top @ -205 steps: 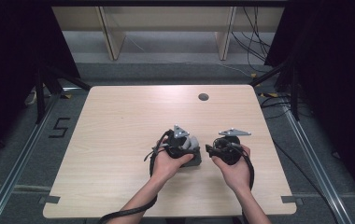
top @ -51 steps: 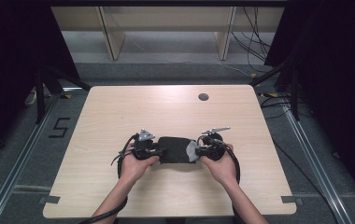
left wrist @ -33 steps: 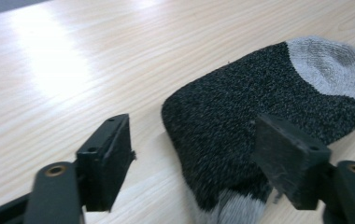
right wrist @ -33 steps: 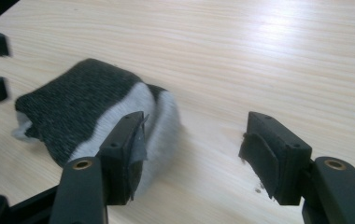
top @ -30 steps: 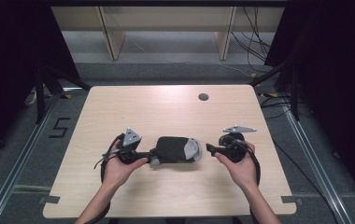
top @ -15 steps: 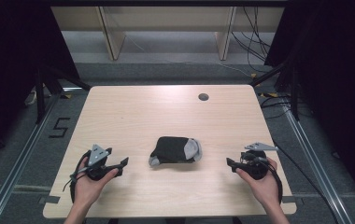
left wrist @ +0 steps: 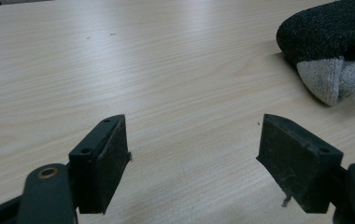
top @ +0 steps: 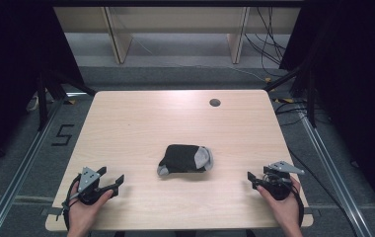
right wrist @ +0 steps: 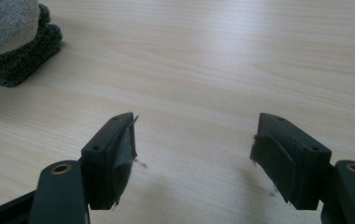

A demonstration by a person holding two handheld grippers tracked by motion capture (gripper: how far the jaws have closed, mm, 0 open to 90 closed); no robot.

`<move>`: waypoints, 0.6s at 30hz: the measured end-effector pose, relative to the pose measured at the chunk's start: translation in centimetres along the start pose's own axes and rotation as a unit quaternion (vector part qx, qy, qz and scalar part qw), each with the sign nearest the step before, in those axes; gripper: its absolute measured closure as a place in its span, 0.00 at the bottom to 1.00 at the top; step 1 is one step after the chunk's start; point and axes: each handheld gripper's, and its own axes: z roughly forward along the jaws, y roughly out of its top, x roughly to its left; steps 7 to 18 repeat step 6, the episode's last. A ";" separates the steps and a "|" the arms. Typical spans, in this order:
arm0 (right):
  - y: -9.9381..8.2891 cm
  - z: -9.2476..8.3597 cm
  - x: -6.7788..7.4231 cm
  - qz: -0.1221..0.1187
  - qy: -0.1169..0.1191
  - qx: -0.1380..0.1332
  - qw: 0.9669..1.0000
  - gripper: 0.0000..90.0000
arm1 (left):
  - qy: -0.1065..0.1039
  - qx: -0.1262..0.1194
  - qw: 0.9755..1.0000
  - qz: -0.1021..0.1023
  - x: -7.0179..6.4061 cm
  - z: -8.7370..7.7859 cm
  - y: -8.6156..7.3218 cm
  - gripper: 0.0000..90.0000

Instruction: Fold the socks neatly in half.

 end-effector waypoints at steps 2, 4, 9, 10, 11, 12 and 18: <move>-0.1 -0.2 0.3 0.012 -0.001 0.008 1.000 0.33 | 0.006 0.001 1.000 -0.001 0.0 -0.2 0.0 0.26; -0.3 0.0 0.3 0.008 -0.005 0.004 1.000 0.33 | 0.007 -0.002 1.000 -0.005 0.1 -0.2 0.0 0.26; -0.4 -0.1 0.2 0.019 -0.002 0.015 1.000 0.32 | 0.007 -0.004 1.000 -0.005 0.1 -0.2 -0.1 0.26; -0.4 -0.1 0.2 0.019 -0.002 0.015 1.000 0.32 | 0.007 -0.004 1.000 -0.005 0.1 -0.2 -0.1 0.26; -0.4 -0.1 0.2 0.019 -0.002 0.015 1.000 0.32 | 0.007 -0.004 1.000 -0.005 0.1 -0.2 -0.1 0.26; -0.4 -0.1 0.2 0.019 -0.002 0.015 1.000 0.32 | 0.007 -0.004 1.000 -0.005 0.1 -0.2 -0.1 0.26; -0.4 -0.1 0.2 0.019 -0.002 0.015 1.000 0.32 | 0.007 -0.004 1.000 -0.005 0.1 -0.2 -0.1 0.26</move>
